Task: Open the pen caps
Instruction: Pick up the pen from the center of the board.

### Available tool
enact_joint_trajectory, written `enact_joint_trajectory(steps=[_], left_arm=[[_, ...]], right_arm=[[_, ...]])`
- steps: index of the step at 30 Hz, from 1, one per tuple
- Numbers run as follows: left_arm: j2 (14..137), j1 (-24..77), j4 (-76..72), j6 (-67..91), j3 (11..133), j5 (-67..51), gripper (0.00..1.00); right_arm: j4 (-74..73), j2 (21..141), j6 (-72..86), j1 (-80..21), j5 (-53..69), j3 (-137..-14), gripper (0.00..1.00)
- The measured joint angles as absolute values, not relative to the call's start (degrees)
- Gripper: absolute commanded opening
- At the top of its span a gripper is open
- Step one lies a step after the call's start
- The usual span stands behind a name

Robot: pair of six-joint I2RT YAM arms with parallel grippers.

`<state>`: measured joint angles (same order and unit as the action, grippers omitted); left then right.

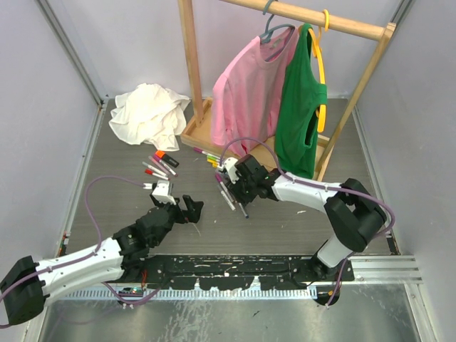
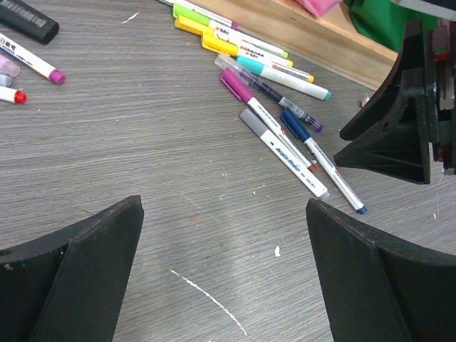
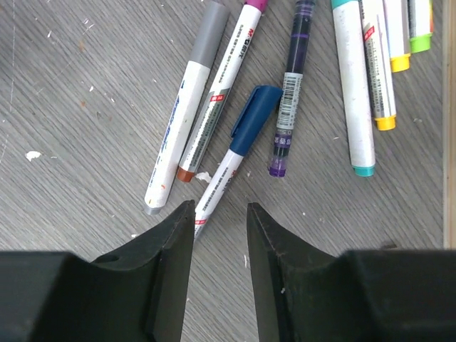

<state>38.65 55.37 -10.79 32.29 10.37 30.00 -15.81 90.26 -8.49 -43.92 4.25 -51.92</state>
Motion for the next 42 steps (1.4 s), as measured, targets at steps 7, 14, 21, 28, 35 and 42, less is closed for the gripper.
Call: enact_joint_trajectory(steps=[7, 14, 21, 28, 35, 42], left_arm=[[38.3, 55.4, -11.0, 32.4, 10.0, 30.3, 0.98], [38.7, 55.4, -12.0, 32.8, 10.0, 30.1, 0.98], [40.7, 55.4, -13.5, 33.8, 10.0, 29.2, 0.98], [42.1, 55.4, -14.6, 35.1, 10.0, 27.6, 0.98], [42.9, 55.4, -17.0, 36.8, 10.0, 25.3, 0.98], [43.5, 55.4, -19.6, 38.8, 10.0, 22.5, 0.98]], right_arm=[[-15.5, 93.8, -7.0, -44.0, 4.4, -52.2, 0.37], [-15.5, 94.4, -6.8, -44.1, 4.2, -52.3, 0.34], [-15.8, 94.9, -7.1, -44.1, 3.3, -52.4, 0.30], [-16.8, 94.9, -7.8, -44.1, 2.4, -52.5, 0.35], [-17.9, 95.0, -8.8, -43.2, 2.2, -52.6, 0.25], [-19.0, 94.9, -9.9, -41.5, 2.8, -52.8, 0.07]])
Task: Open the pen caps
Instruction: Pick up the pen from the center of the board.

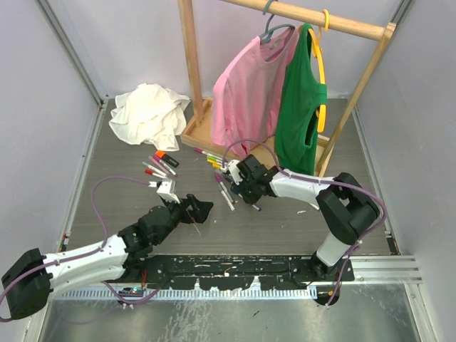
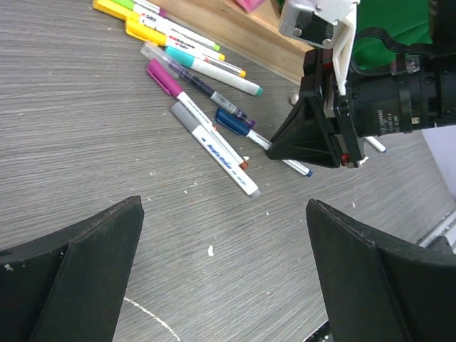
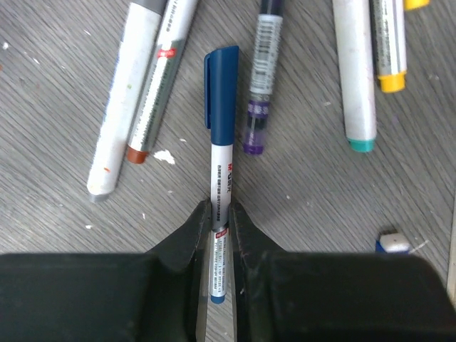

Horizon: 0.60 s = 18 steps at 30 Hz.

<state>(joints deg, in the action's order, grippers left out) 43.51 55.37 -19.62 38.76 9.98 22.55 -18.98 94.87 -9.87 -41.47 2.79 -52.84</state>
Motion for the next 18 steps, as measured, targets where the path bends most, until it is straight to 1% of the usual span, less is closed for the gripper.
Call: enact_joint_trajectory(steps=[5, 9, 12, 18], left_arm=[[45.3, 55.4, -23.4, 40.6, 10.0, 20.1, 0.98], [47.7, 55.4, -28.1, 42.2, 9.9, 17.6, 0.98], [50.4, 55.4, -33.3, 43.7, 9.9, 15.3, 0.98], [57.9, 55.4, -43.7, 46.0, 10.1, 10.6, 0.99]], right_arm=[[-21.8, 92.5, -11.1, -38.3, 5.1, -52.8, 0.01], [-23.7, 86.7, -12.8, -35.4, 9.6, -52.6, 0.01], [-25.6, 81.9, -15.7, -33.2, 15.5, -52.7, 0.01], [-31.0, 76.3, -23.0, -29.8, 30.0, -52.9, 0.01]])
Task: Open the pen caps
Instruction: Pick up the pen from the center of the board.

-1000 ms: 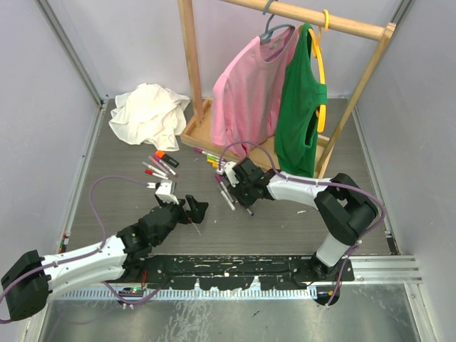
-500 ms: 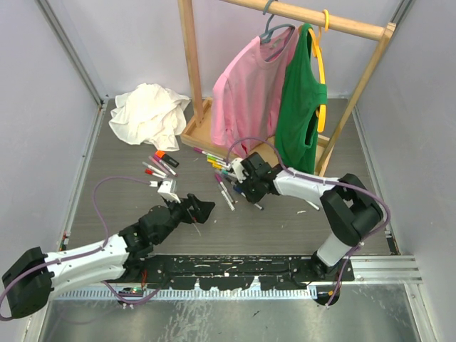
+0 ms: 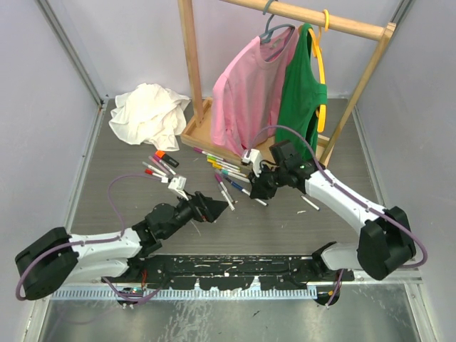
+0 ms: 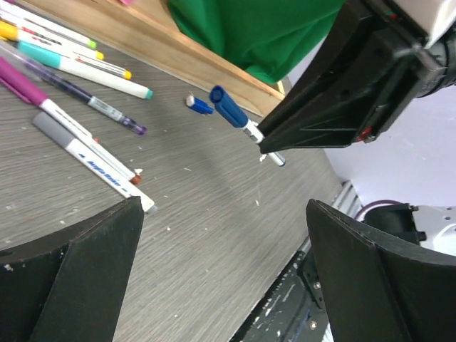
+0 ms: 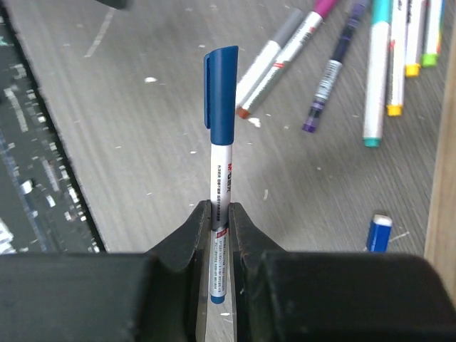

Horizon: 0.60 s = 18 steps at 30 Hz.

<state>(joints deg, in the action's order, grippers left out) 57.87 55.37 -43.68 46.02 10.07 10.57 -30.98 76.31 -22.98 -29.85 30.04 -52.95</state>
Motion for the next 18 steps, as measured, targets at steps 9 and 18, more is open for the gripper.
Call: enact_joint_trajectory(steps=[9, 18], left_arm=[[70.2, 55.4, -58.5, 51.5, 12.4, 8.3, 0.92], [81.3, 55.4, -70.2, 55.2, 17.4, 6.1, 0.64]], right_arm=[[-33.9, 70.0, -28.3, -28.0, 43.3, -52.9, 0.01], [-35.5, 70.0, -29.3, -28.0, 47.7, -52.9, 0.01]])
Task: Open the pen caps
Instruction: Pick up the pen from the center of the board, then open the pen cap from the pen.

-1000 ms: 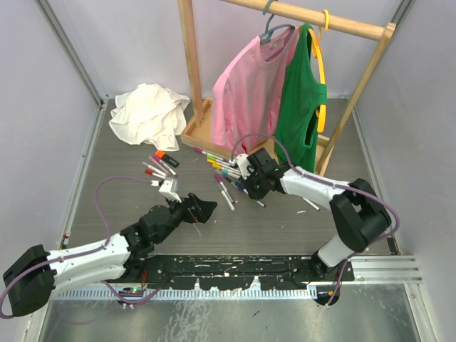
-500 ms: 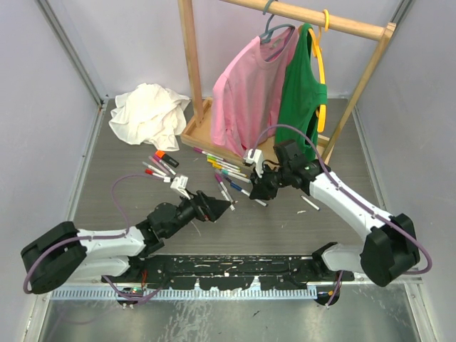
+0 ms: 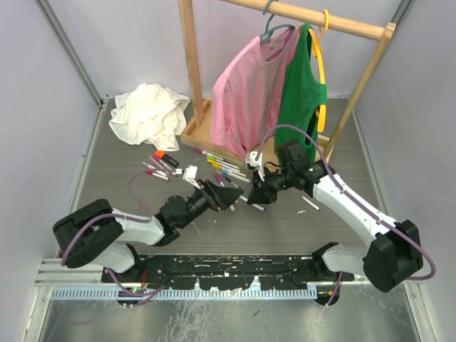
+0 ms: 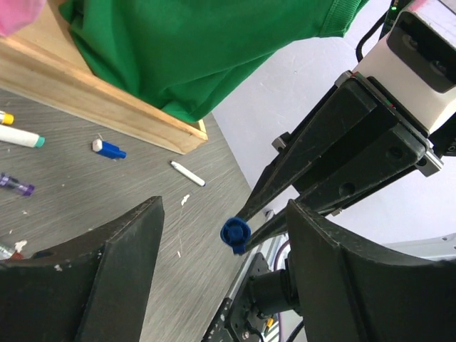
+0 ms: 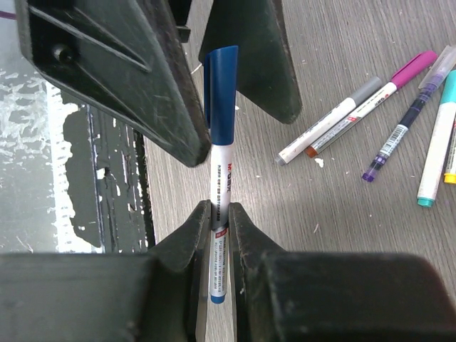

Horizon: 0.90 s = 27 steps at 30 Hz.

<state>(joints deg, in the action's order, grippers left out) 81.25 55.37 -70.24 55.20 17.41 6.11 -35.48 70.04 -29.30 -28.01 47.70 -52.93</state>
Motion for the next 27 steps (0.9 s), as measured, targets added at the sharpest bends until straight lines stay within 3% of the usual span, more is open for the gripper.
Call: enact_joint_trajectory(steps=[15, 16, 19, 21, 24, 27], left_arm=[[86.0, 55.4, -74.8, 58.0, 18.9, 5.5, 0.06], [86.1, 55.4, -74.8, 57.7, 19.0, 5.5, 0.05], [86.8, 55.4, -75.0, 57.7, 19.2, 5.1, 0.01], [87.5, 55.4, -75.0, 57.6, 19.7, 4.6, 0.00], [88.8, 55.4, -75.0, 57.6, 20.8, 3.6, 0.00], [90.3, 55.4, -75.2, 57.6, 22.0, 2.7, 0.00]], right_arm=[[-35.6, 70.4, -29.6, -28.0, 47.5, -52.9, 0.01], [-35.6, 70.6, -29.6, -28.0, 47.5, -52.9, 0.05], [-35.6, 71.1, -29.6, -28.0, 47.5, -52.9, 0.36], [-35.6, 71.5, -29.3, -27.9, 47.7, -52.9, 0.47], [-34.9, 71.8, -28.6, -27.9, 47.9, -52.9, 0.50], [-34.2, 72.2, -27.9, -27.9, 48.1, -52.8, 0.39]])
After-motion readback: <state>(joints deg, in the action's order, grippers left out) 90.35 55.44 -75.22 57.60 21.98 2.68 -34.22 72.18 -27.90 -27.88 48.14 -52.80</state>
